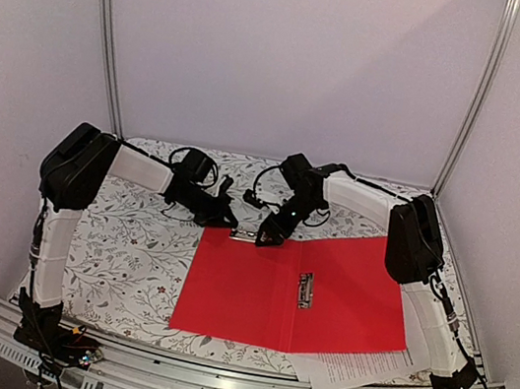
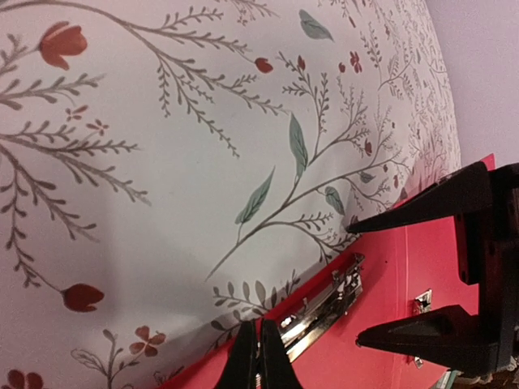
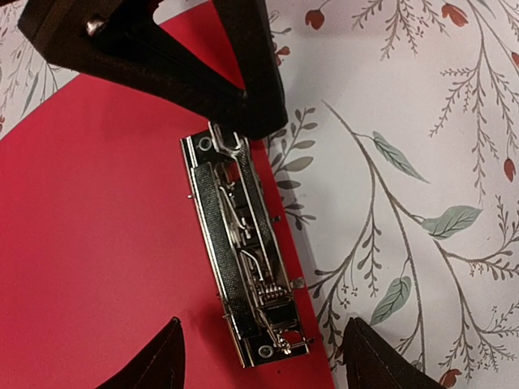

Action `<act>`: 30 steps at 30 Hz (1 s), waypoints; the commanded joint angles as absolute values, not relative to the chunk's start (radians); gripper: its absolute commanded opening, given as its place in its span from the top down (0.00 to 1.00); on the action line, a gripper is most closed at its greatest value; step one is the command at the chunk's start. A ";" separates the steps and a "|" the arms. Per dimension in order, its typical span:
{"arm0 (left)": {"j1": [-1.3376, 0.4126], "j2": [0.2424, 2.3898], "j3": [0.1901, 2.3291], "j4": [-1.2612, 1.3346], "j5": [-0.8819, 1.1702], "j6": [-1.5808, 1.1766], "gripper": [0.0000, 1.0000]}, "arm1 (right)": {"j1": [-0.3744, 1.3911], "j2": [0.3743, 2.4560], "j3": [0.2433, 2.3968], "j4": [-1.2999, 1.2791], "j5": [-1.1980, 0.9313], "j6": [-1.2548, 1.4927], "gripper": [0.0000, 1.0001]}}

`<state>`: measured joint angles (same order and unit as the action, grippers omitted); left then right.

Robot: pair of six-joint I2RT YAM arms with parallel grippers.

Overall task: Put the files into the folder
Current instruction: Open the spring clip on the folder at the center of the board.

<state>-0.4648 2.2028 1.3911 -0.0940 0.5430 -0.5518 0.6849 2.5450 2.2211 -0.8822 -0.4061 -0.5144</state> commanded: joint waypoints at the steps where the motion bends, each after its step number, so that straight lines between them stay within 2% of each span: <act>1: -0.469 2.186 1.370 -0.129 0.567 -0.523 1.00 | 0.691 2.548 2.217 -0.887 -0.419 -0.541 0.34; 14: -0.474 2.188 1.362 -0.126 0.571 -0.522 1.00 | 0.707 2.553 2.213 -0.901 -0.397 -0.522 0.53; 30: -0.476 2.172 1.332 -0.097 0.560 -0.557 0.98 | 0.710 2.528 2.143 -0.903 -0.339 -0.484 0.71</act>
<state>-0.4694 2.1986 1.3670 -0.0727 0.5713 -0.5526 0.6998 2.5381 2.1937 -0.8593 -0.3721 -0.5072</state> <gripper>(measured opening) 0.011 0.309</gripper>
